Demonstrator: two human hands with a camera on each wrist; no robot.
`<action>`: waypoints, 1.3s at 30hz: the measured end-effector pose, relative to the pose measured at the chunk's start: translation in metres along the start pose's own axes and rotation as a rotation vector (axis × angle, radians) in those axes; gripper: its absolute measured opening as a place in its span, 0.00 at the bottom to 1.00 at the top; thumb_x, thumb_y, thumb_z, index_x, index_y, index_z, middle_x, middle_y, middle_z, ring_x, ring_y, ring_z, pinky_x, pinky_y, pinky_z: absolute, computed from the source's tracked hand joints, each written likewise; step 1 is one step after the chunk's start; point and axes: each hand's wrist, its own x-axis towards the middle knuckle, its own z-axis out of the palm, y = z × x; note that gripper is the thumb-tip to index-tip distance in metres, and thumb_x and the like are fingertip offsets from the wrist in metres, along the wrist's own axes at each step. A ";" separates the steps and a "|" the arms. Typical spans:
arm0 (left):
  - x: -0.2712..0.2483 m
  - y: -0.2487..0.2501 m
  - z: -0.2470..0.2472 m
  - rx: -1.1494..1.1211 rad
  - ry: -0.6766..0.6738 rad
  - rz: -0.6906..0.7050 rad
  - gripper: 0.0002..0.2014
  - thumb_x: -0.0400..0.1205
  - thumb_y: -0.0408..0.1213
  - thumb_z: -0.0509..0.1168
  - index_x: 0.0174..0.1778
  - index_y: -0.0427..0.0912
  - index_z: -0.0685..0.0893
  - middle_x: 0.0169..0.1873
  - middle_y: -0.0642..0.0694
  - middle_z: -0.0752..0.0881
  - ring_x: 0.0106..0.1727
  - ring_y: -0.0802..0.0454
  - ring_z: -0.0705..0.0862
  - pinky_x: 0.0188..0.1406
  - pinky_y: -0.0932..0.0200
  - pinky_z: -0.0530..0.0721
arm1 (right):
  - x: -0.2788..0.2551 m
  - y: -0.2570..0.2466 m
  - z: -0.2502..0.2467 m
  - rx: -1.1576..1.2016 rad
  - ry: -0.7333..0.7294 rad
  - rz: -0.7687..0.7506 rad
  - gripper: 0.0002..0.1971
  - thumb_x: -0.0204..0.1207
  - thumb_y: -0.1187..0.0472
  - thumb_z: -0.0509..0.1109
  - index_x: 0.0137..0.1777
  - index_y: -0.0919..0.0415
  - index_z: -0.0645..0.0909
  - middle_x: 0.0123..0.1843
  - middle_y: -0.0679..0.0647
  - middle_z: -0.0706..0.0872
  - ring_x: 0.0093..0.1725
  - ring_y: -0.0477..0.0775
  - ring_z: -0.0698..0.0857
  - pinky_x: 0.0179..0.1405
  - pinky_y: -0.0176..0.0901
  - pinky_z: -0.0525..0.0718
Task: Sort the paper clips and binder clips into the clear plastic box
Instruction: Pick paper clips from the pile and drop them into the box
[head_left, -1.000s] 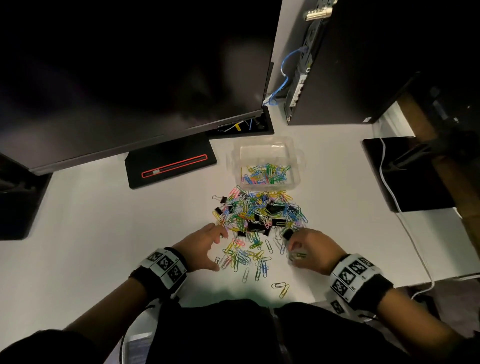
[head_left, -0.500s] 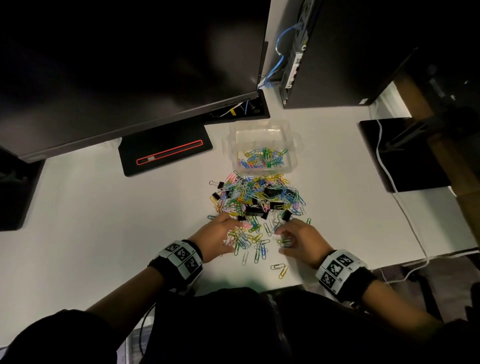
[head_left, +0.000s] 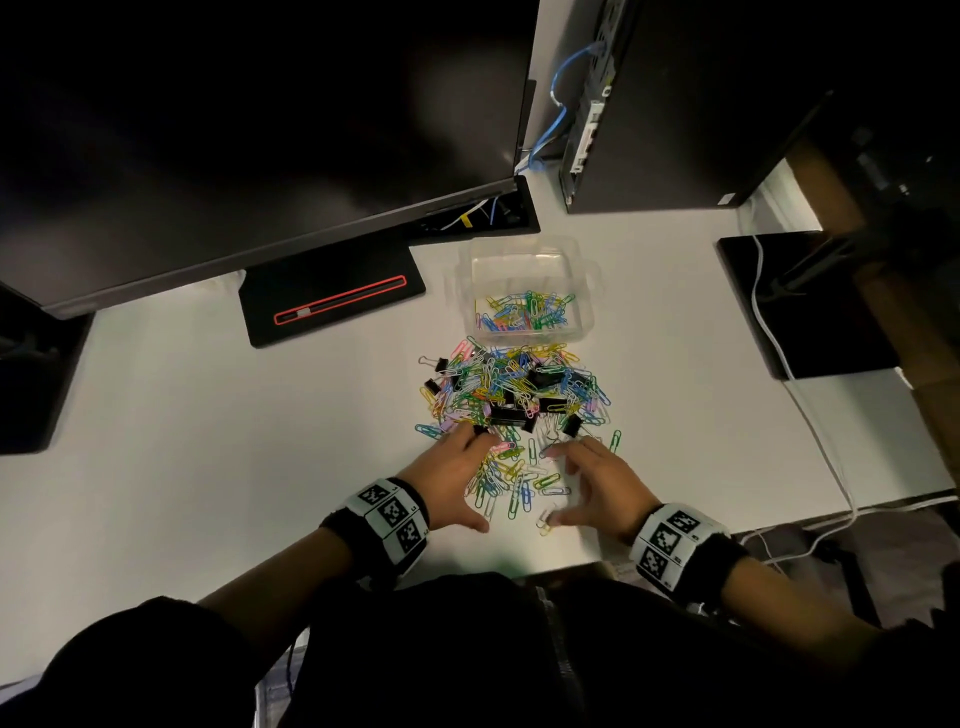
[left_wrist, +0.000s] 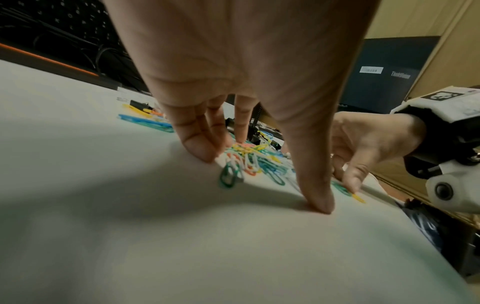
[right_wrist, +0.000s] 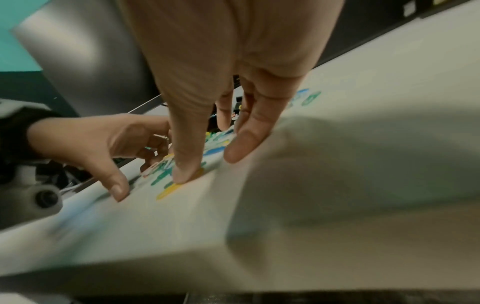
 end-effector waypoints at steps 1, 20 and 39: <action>0.002 0.001 0.000 0.001 -0.002 0.002 0.49 0.63 0.51 0.79 0.77 0.46 0.60 0.67 0.44 0.68 0.68 0.46 0.71 0.71 0.54 0.73 | 0.004 -0.002 0.002 0.020 0.026 -0.006 0.38 0.57 0.53 0.83 0.68 0.55 0.73 0.50 0.47 0.72 0.47 0.46 0.73 0.48 0.37 0.72; 0.005 0.004 -0.002 -0.117 0.074 -0.010 0.37 0.69 0.44 0.76 0.72 0.42 0.69 0.65 0.43 0.71 0.66 0.48 0.73 0.64 0.60 0.71 | 0.034 -0.032 0.013 0.003 0.004 -0.055 0.30 0.62 0.54 0.80 0.64 0.60 0.75 0.59 0.58 0.72 0.54 0.57 0.78 0.55 0.50 0.80; 0.014 0.000 -0.020 -0.286 0.185 -0.044 0.08 0.82 0.34 0.64 0.52 0.37 0.85 0.48 0.42 0.88 0.37 0.57 0.77 0.41 0.66 0.72 | 0.053 -0.029 -0.057 0.507 0.113 0.116 0.07 0.66 0.71 0.77 0.42 0.60 0.88 0.40 0.60 0.91 0.35 0.46 0.87 0.42 0.40 0.88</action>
